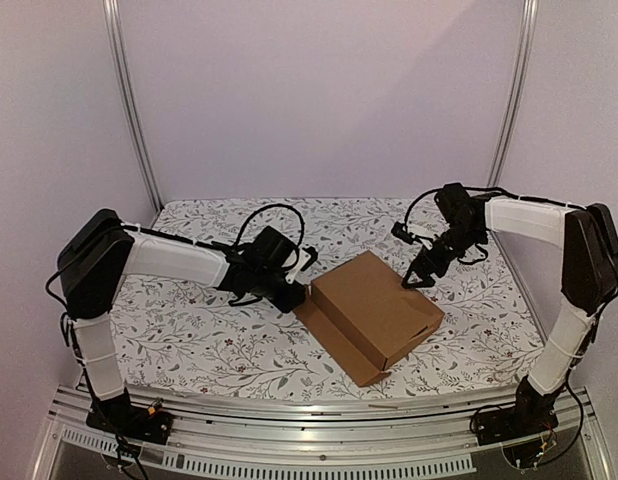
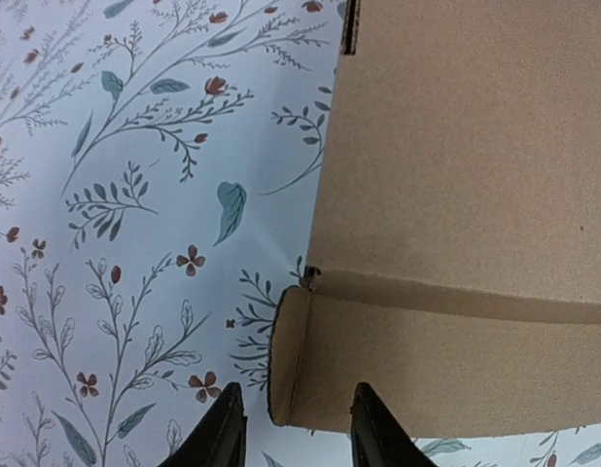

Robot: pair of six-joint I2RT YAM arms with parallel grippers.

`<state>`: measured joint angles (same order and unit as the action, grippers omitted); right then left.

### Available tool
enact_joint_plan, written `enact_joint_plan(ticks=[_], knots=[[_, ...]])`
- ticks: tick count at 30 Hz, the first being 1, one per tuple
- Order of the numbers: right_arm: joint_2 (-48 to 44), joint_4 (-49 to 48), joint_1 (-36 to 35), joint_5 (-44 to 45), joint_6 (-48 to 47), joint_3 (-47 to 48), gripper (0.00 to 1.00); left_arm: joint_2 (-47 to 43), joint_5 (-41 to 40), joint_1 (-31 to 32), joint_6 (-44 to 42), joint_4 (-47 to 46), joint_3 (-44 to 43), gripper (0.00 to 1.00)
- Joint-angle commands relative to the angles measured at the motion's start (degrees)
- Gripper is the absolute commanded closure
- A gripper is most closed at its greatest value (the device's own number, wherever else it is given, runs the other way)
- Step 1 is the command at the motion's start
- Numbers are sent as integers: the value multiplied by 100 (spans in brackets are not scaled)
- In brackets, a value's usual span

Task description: Fold the paper box

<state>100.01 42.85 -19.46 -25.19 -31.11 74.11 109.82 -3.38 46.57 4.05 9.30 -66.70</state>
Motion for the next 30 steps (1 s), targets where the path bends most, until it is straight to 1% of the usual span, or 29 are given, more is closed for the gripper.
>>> enact_joint_plan(ticks=[1, 5, 9, 11, 16, 18, 20, 23, 24, 25, 26, 28, 30], knots=[[581, 553, -31, -819, 372, 353, 15, -6, 127, -91, 0, -153, 23, 65], [887, 726, -31, -1207, 413, 408, 18, -324, 144, -78, 130, -207, 353, 68], [900, 821, -199, -1514, 463, 295, 19, -801, 53, -45, 261, -279, 883, 69], [893, 857, -410, -1524, 458, 245, 19, -1075, -56, -15, 360, -280, 1152, 68], [947, 883, -907, -1409, 517, 336, 19, -1859, -399, 171, 640, -261, 1882, 61], [959, 932, -968, -1414, 548, 469, 19, -2166, -516, 255, 752, -224, 2118, 60], [916, 1063, -968, -1180, 528, 660, 19, -2440, -578, 298, 828, -195, 2346, 59], [570, 1261, -890, -386, 280, 903, 17, -2755, -675, 300, 808, -240, 2599, 58], [252, 1278, -847, -193, 226, 963, 12, -2813, -727, 300, 740, -288, 2664, 57], [22, 1275, -832, -15, 178, 1044, 4, -2844, -781, 294, 668, -338, 2713, 56], [-317, 1260, -838, 157, 124, 1111, 1, -2839, -789, 273, 592, -401, 2736, 55], [-1023, 1048, -839, 579, -35, 1240, 1, -2729, -747, 190, 380, -502, 2680, 54], [-1548, 726, -807, 856, 126, 1309, 1, -2495, -578, 28, 193, -597, 2552, 54]])
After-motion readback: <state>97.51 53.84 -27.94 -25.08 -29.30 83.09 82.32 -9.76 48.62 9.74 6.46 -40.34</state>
